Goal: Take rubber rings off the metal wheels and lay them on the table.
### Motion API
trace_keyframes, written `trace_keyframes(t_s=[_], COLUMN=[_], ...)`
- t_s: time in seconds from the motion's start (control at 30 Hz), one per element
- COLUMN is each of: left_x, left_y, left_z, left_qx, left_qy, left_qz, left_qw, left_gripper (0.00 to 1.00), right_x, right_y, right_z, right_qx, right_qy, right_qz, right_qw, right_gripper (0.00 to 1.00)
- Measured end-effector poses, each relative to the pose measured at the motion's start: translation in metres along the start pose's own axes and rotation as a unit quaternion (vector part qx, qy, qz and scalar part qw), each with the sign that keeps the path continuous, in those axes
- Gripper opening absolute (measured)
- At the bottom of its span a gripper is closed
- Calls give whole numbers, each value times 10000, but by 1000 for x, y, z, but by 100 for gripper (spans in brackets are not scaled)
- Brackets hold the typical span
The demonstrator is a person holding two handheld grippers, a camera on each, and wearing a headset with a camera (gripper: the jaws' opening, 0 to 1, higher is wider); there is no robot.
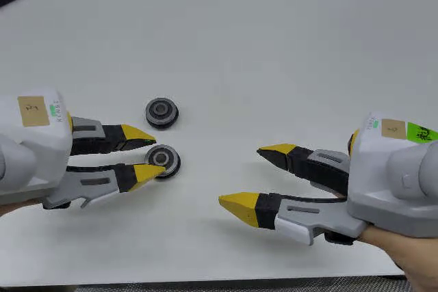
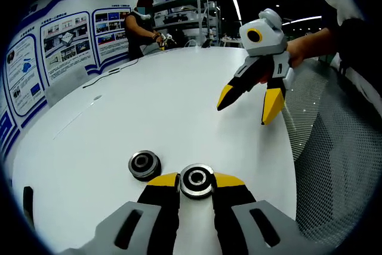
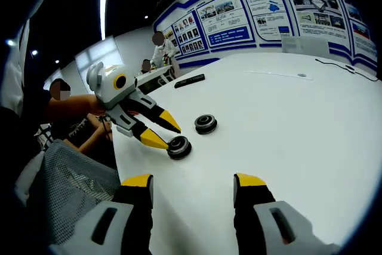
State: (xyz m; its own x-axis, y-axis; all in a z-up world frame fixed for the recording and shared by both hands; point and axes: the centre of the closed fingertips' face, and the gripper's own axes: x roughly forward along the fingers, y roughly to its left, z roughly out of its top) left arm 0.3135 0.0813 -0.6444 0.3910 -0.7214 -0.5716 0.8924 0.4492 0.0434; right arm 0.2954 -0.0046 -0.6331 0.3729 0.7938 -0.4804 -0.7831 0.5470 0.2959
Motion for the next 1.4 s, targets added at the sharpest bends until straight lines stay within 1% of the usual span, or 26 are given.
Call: trace_keyframes(t_s=[0.2, 0.27, 0.37, 0.4, 0.53, 0.7, 0.87, 0.93, 0.97, 1.0, 1.03, 1.1, 1.17, 1.23, 1.33, 1.4], left_x=[2, 2, 3, 3, 3, 3, 4, 5, 4, 4, 5, 5, 6, 6, 6, 6], left_y=[-1, 0, -2, -2, -1, -2, -2, -2, -3, -2, -2, -2, -2, -2, -3, -3], left_z=[-1, -2, -5, -4, -5, -7, -7, -7, -8, -8, -8, -8, -7, -7, -7, -8], left_qx=[10, 40, 45, 9, -5, -39, 100, 98, 178, 184, 193, 263, 294, 340, 370, 391], left_qy=[23, 64, 123, 88, 114, 161, 250, 249, 244, 250, 264, 326, 416, 498, 556, 566], left_qz=[-39, -21, -60, -68, -52, -90, -123, -103, -95, -88, -89, -117, -190, -249, -318, -352], left_qw=[10000, 10000, 9999, 9999, 9999, 9998, 9996, 9996, 9995, 9995, 9994, 9991, 9985, 9979, 9973, 9970], left_gripper=[18, 18, 17, 16, 16, 15, 14, 14, 13, 13, 13, 13, 13, 13, 13, 13], right_x=[1, 1, 1, 1, 1, 1, 5, 7, 10, 11, 13, 17, 21, 24, 28, 32], right_y=[1, 1, 1, 1, 1, 1, 6, 10, 13, 15, 16, 19, 22, 23, 26, 28], right_z=[1, 1, 2, 2, 1, 2, 8, 12, 14, 15, 15, 13, 13, 13, 14, 16], right_qx=[4, 13, 23, 19, 24, 67, 234, 320, 381, 403, 416, 280, 290, 474, 669, 960], right_qy=[-22, -26, -41, -40, -33, -51, -175, -257, -296, -313, -311, -198, -181, -195, -249, -309], right_qz=[13, 15, 15, 15, 10, 16, 80, 139, 184, 205, 211, 195, 210, 217, 253, 292], right_qw=[10000, 10000, 10000, 10000, 10000, 10000, 9995, 9991, 9987, 9985, 9984, 9992, 9992, 9985, 9971, 9945], right_gripper=[55, 55, 55, 55, 54, 53, 53, 53, 53, 53, 53, 53, 53, 52, 51, 50])
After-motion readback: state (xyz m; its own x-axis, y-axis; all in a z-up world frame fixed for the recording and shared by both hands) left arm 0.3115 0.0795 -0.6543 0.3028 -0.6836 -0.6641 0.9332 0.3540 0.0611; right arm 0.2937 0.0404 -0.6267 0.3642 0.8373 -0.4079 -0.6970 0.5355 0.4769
